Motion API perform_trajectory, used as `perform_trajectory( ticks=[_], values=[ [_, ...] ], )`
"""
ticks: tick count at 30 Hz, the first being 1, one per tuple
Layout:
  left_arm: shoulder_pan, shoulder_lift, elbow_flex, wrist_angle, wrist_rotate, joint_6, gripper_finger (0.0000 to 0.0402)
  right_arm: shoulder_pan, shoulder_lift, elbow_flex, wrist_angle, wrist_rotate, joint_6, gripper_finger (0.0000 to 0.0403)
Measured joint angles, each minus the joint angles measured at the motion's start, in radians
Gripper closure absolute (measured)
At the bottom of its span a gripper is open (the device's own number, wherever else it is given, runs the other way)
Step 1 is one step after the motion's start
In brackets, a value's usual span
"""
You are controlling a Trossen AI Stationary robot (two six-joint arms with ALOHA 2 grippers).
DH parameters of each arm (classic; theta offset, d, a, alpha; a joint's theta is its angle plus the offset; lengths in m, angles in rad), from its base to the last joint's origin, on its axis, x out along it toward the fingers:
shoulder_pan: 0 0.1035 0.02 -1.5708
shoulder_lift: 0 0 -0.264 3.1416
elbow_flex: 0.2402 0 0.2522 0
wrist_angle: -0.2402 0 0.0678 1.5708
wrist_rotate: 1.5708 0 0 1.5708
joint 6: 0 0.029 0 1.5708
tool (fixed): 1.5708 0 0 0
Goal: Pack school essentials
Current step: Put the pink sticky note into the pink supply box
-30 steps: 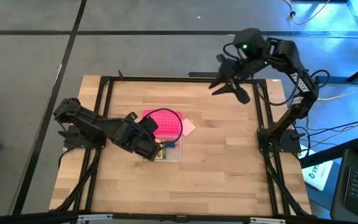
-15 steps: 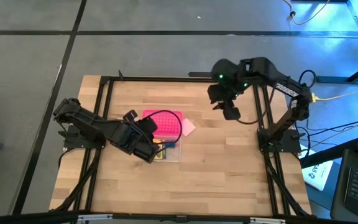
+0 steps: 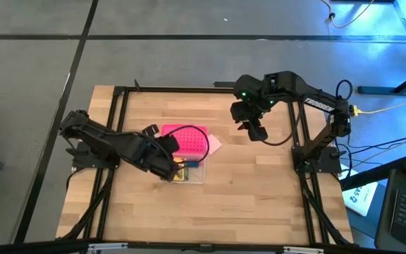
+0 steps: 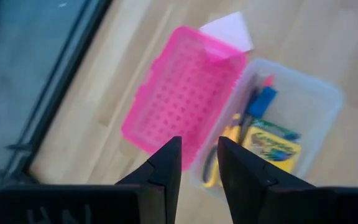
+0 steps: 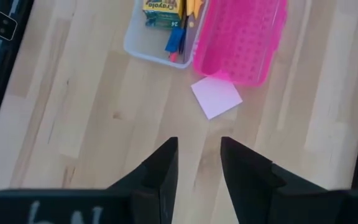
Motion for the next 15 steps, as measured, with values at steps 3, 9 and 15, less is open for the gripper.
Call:
perform_trajectory(
  ticks=[3,9,15],
  values=[
    [0.002,-0.045,0.000,0.046,0.036,0.051,0.0304,0.000,0.000,0.000,0.002,0.000,0.007,0.0280],
    [0.001,-0.141,-0.026,0.132,0.064,0.101,0.0304,0.000,0.000,0.000,0.022,-0.005,0.011,0.0280],
    [0.004,-0.281,-0.238,0.440,0.158,0.192,0.0304,0.000,0.000,0.000,0.020,-0.008,0.011,0.0280]
  ],
)
